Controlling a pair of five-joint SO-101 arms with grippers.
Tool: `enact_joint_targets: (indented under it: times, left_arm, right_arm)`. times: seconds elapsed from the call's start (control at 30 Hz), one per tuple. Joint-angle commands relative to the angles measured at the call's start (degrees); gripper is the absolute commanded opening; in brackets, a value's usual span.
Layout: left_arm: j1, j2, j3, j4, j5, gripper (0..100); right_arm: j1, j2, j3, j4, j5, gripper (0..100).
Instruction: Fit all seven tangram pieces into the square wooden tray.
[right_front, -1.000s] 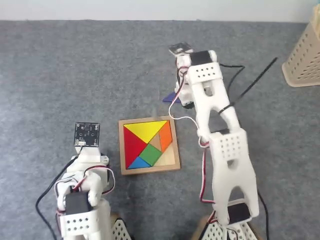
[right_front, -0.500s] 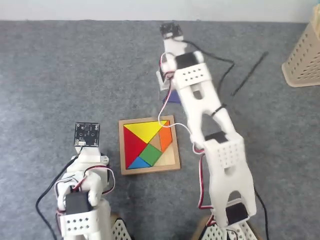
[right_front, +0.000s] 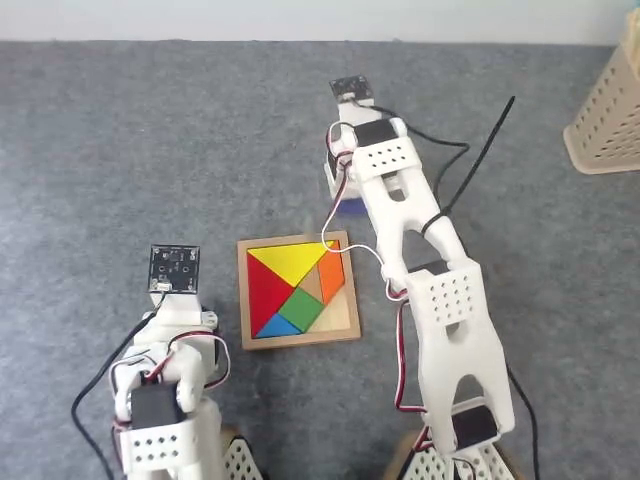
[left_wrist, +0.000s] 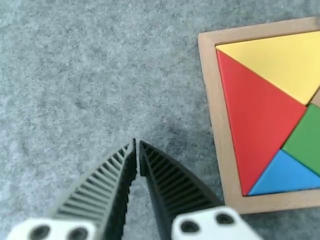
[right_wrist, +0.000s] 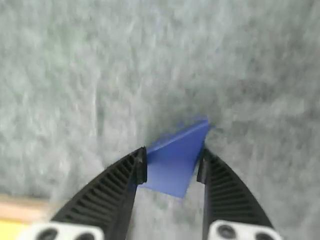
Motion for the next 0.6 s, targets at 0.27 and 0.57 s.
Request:
enact_joint_targets:
  times: [0.27, 0.57]
  left_arm:
    - [0.0, -0.6, -0.3, 0.3, -0.4, 1]
    - [0.0, -0.6, -0.3, 0.3, -0.4, 1]
  right_arm:
    - [2.3, -3.9, -0.4, 17.4, 12.1, 16.5]
    - [1.4, -13.5, -0.2, 5.6, 3.1, 16.5]
